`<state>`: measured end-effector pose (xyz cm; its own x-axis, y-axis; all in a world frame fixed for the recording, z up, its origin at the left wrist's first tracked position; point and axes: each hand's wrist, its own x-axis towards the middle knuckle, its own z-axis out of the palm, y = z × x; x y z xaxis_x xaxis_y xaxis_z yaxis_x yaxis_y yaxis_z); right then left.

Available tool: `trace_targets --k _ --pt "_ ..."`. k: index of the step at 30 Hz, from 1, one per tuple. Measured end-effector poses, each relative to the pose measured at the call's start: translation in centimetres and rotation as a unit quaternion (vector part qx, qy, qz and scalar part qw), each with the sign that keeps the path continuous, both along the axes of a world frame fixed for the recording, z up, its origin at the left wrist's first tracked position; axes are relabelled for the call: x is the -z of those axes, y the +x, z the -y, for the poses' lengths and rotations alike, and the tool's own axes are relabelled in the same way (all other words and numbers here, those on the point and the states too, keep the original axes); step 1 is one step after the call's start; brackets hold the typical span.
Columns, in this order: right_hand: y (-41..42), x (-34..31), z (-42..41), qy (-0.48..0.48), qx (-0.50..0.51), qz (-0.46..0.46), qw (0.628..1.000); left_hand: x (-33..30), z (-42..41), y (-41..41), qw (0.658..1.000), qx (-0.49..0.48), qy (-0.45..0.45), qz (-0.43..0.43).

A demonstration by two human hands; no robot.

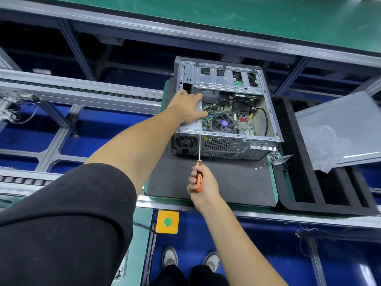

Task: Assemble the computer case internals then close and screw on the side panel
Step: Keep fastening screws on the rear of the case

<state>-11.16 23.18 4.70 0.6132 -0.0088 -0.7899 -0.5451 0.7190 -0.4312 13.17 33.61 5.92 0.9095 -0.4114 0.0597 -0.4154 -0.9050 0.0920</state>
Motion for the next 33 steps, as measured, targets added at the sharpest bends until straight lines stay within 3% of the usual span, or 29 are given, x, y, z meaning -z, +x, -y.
trace_targets --k 4,10,11,12,13,15,17,19,21,23,27,33 --pt "-0.4 0.1 -0.3 -0.252 -0.060 0.030 0.965 0.2 0.0 0.0 1.000 -0.002 -0.002 0.006" --pt "-0.5 0.8 -1.0 -0.552 -0.086 0.045 0.828 0.6 0.0 0.2 1.000 -0.007 -0.010 0.009" --pt "-0.6 0.9 -1.1 -0.555 -0.088 0.061 0.825 0.6 0.0 0.2 1.000 -0.006 -0.011 0.011" --pt "-0.6 1.2 -1.0 -0.518 -0.080 0.079 0.848 0.7 0.1 0.3 1.000 -0.006 -0.011 0.014" --pt "-0.5 1.4 -0.9 -0.431 -0.064 0.088 0.896 0.7 0.1 0.3 1.000 -0.006 -0.010 0.015" --pt "-0.2 1.2 -0.6 -0.164 -0.036 0.070 0.983 0.8 0.0 0.4 1.000 -0.008 -0.009 0.014" --pt "-0.1 0.9 -0.3 0.008 -0.019 0.048 0.999 0.8 0.0 0.4 1.000 -0.008 -0.008 0.015" --pt "-0.2 0.8 -0.3 -0.010 -0.010 0.035 0.999 0.7 0.0 0.3 1.000 -0.006 -0.009 0.017" --pt "-0.4 0.6 -0.5 -0.117 -0.003 0.040 0.992 0.7 0.0 0.3 1.000 -0.006 -0.011 0.014" --pt "-0.6 0.6 -0.8 -0.273 -0.011 0.054 0.960 0.6 0.0 0.2 1.000 -0.007 -0.012 0.012" --pt "-1.2 0.6 -1.4 -0.545 -0.090 0.040 0.833 0.5 0.0 0.1 1.000 -0.010 -0.012 0.014" --pt "-1.0 0.9 -1.6 -0.636 -0.115 0.060 0.761 0.2 0.1 0.1 1.000 -0.008 -0.006 0.014"
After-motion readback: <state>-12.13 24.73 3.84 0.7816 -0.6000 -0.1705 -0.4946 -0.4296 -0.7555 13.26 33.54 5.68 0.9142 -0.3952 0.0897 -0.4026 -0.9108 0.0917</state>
